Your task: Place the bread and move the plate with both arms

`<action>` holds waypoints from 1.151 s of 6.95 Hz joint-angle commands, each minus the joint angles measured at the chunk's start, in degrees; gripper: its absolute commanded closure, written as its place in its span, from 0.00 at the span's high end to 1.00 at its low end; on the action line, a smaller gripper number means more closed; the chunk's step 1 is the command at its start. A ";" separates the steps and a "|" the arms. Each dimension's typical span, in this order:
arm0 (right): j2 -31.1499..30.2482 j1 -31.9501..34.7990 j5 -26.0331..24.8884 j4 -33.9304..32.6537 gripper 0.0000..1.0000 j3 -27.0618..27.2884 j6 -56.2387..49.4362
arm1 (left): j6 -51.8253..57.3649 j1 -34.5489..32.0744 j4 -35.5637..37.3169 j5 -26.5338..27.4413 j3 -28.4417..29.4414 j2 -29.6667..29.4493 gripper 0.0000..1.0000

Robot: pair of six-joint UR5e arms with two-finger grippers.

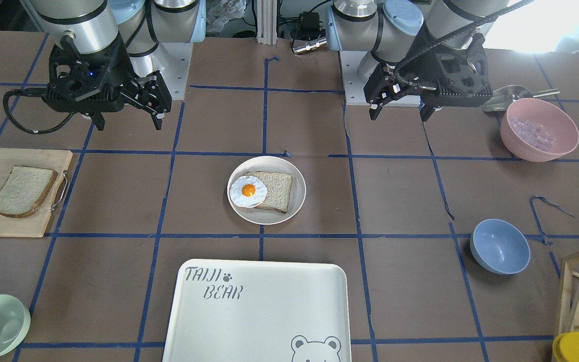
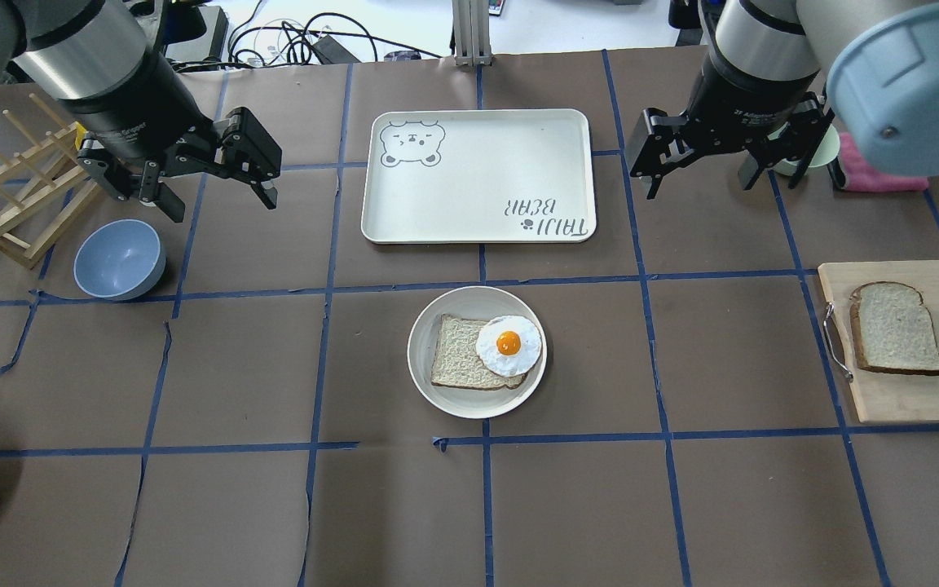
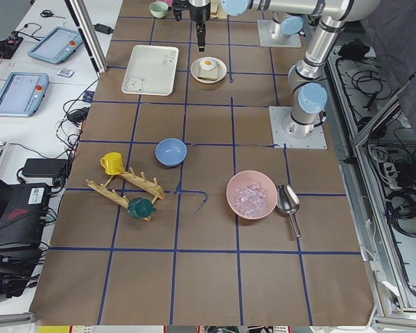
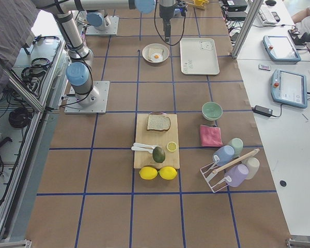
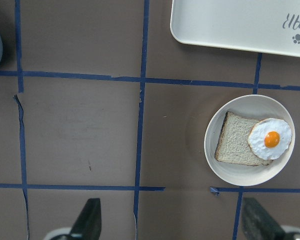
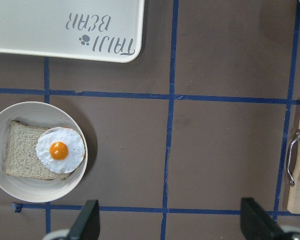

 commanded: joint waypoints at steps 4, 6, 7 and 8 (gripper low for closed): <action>0.00 -0.19 -0.16 -0.08 1.00 0.00 0.06 | 0.00 0.00 0.00 0.00 0.00 0.09 1.00; 0.26 -1.49 0.36 -0.87 1.00 0.00 -0.55 | 0.00 0.00 0.00 0.00 0.00 0.00 1.00; 0.26 -6.46 0.80 -0.17 1.00 0.09 -1.33 | 0.00 0.00 0.00 0.00 0.00 0.00 1.00; 0.53 -11.65 2.46 0.01 1.00 0.18 -6.30 | 0.00 0.00 0.00 0.00 0.00 0.00 1.00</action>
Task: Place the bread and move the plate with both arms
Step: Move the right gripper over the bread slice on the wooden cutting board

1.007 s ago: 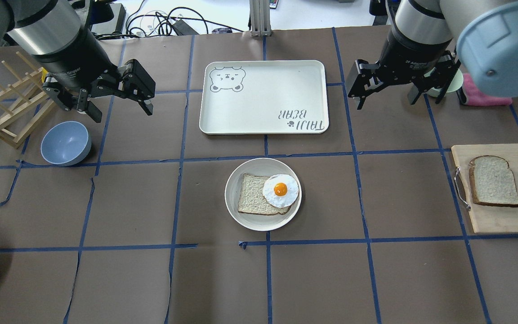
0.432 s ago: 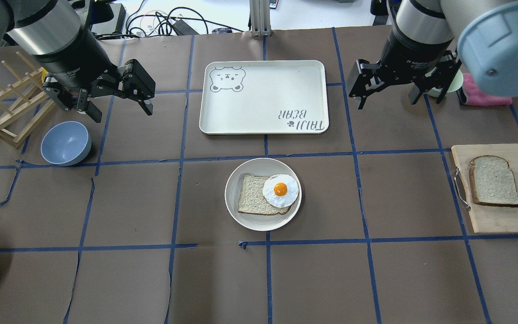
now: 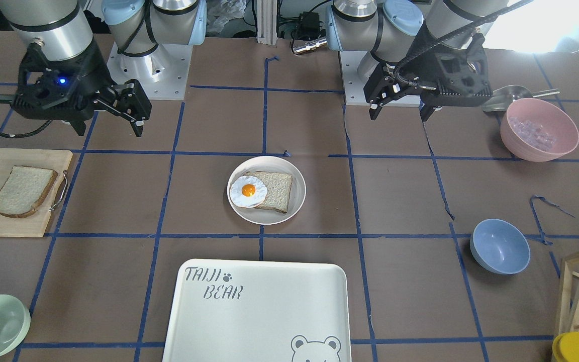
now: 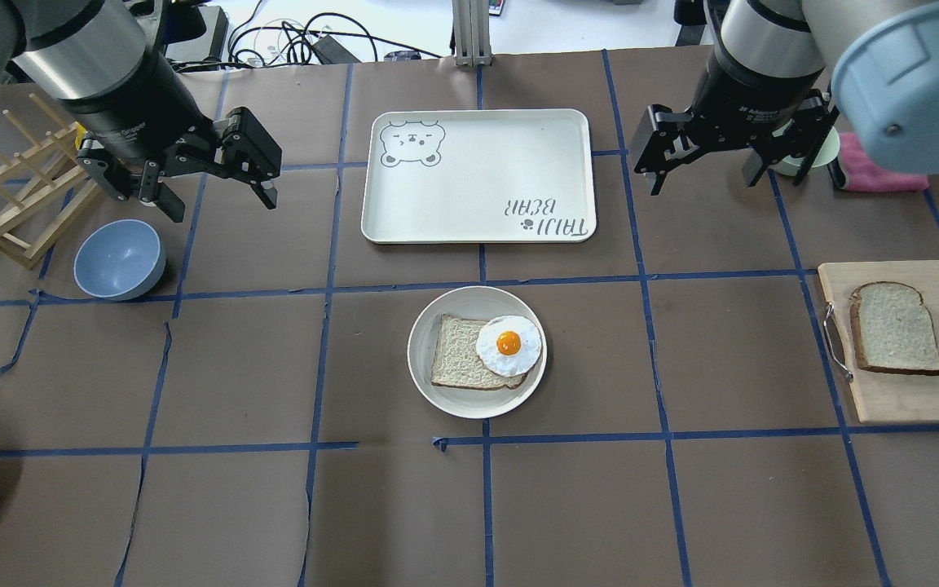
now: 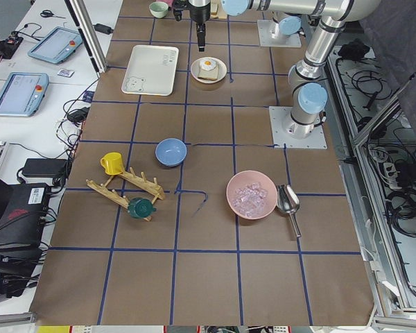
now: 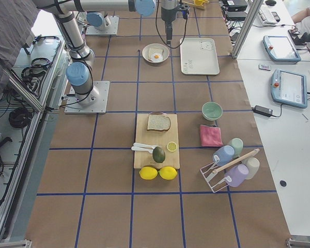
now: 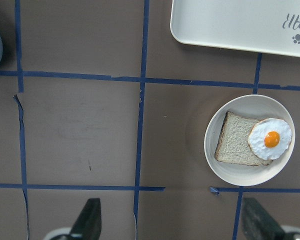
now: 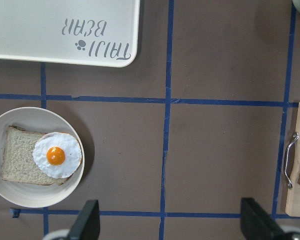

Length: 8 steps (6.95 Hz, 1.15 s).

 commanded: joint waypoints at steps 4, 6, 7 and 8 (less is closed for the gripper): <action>1.82 -31.09 10.83 -0.66 1.00 8.68 -18.45 | 0.00 0.00 0.00 0.00 0.00 -0.01 1.00; 8.20 -37.91 9.64 -9.21 1.00 11.94 -29.18 | 0.00 0.00 0.00 0.00 0.00 -0.01 1.00; 12.15 -40.45 8.93 -13.45 1.00 13.00 -32.18 | 0.00 0.00 -0.09 0.00 0.00 0.08 1.00; 15.58 -40.83 7.45 -17.06 1.00 13.27 -33.17 | 0.00 0.00 -0.09 0.00 0.00 0.08 1.00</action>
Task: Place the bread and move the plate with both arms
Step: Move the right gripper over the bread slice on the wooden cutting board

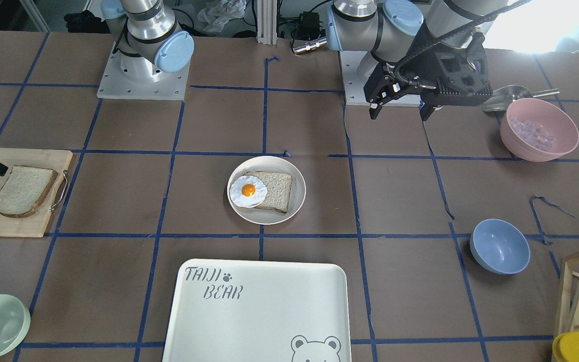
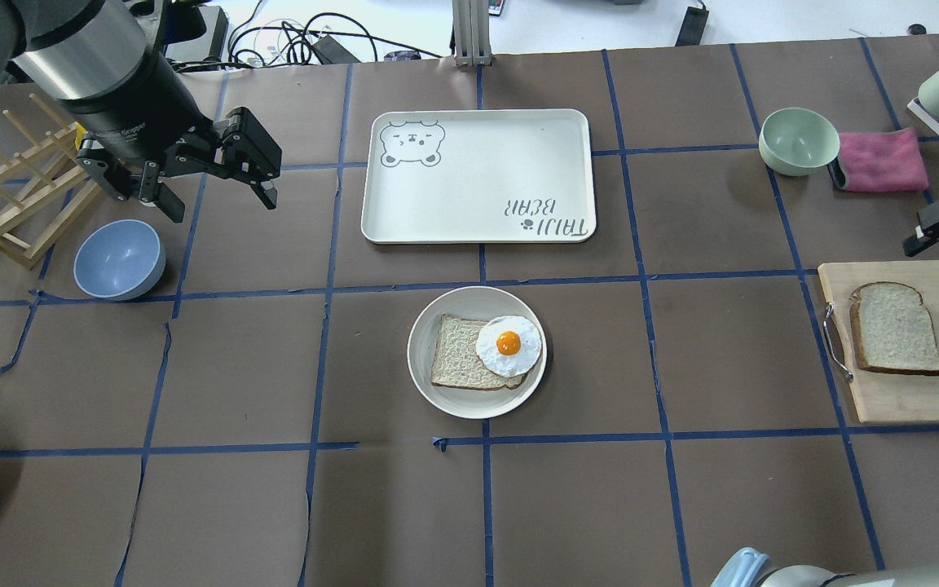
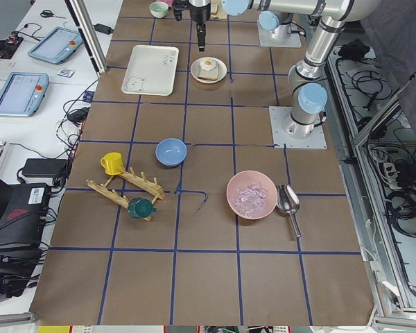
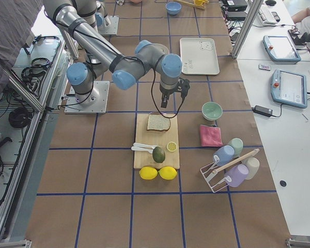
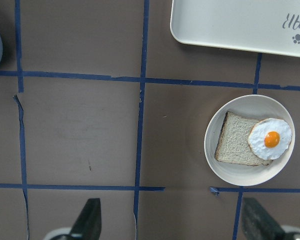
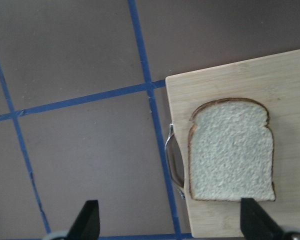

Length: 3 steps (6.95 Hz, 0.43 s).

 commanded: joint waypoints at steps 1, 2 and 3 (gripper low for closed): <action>6.83 -1.56 -3.70 -7.28 0.99 0.97 -3.77 | 0.00 0.00 -0.03 0.00 0.00 -0.06 1.00; 7.90 -1.56 -3.81 -7.65 0.98 1.76 -4.04 | 0.00 0.00 -0.03 0.00 0.00 -0.06 1.00; 8.78 -1.56 -3.90 -8.87 0.96 2.63 -6.22 | 0.00 0.00 -0.03 0.00 0.00 -0.06 1.00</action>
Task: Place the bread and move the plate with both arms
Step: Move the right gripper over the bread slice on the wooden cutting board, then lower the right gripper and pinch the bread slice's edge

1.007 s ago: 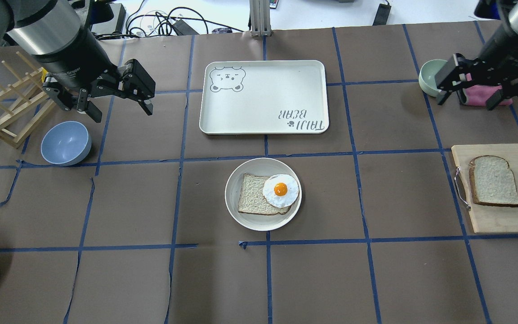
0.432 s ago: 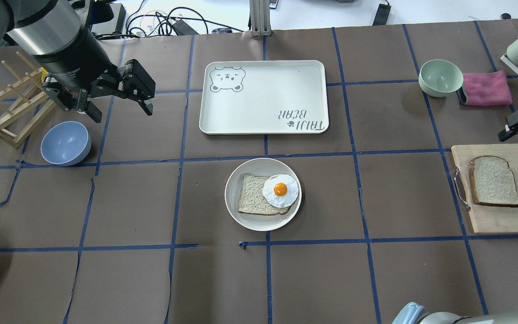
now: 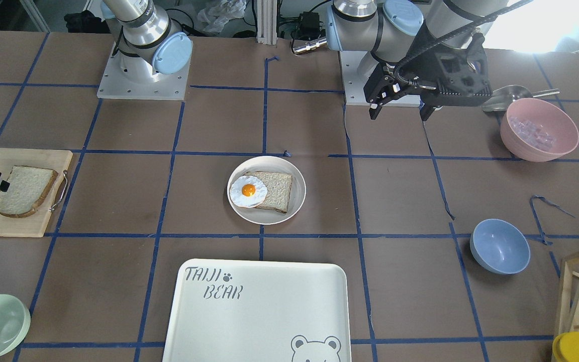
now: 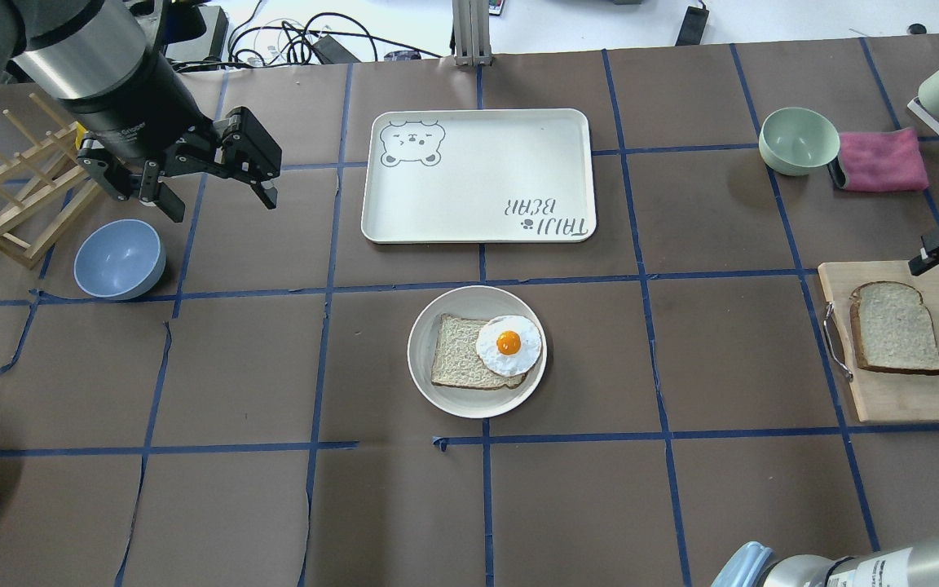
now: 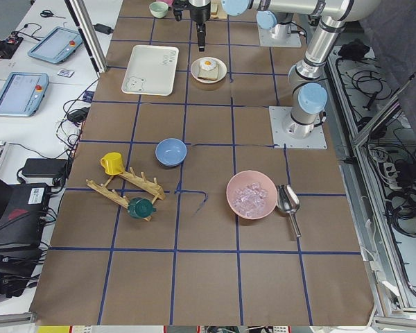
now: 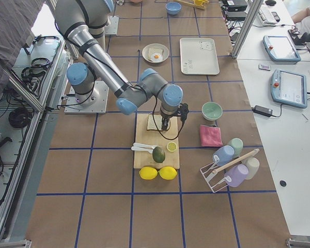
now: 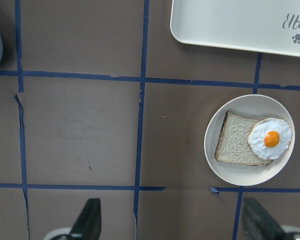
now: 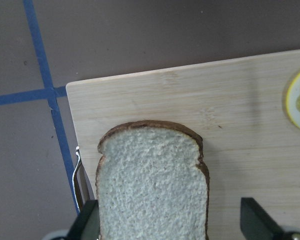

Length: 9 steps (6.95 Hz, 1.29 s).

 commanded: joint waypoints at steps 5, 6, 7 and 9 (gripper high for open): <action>4.41 -0.14 -0.53 -3.67 0.77 2.49 -2.91 | 0.00 0.00 0.09 0.00 0.00 -0.01 1.00; 4.33 -0.14 -0.53 -3.58 0.64 2.67 -2.91 | 0.00 0.00 0.09 0.00 0.00 -0.01 1.00; 4.33 -0.14 -0.61 -3.58 0.49 2.76 -2.91 | 0.00 0.00 0.09 0.00 0.00 -0.01 1.00; 4.15 -0.14 -0.70 -3.49 0.15 2.76 -2.82 | 0.00 0.00 0.09 0.00 0.00 -0.01 1.00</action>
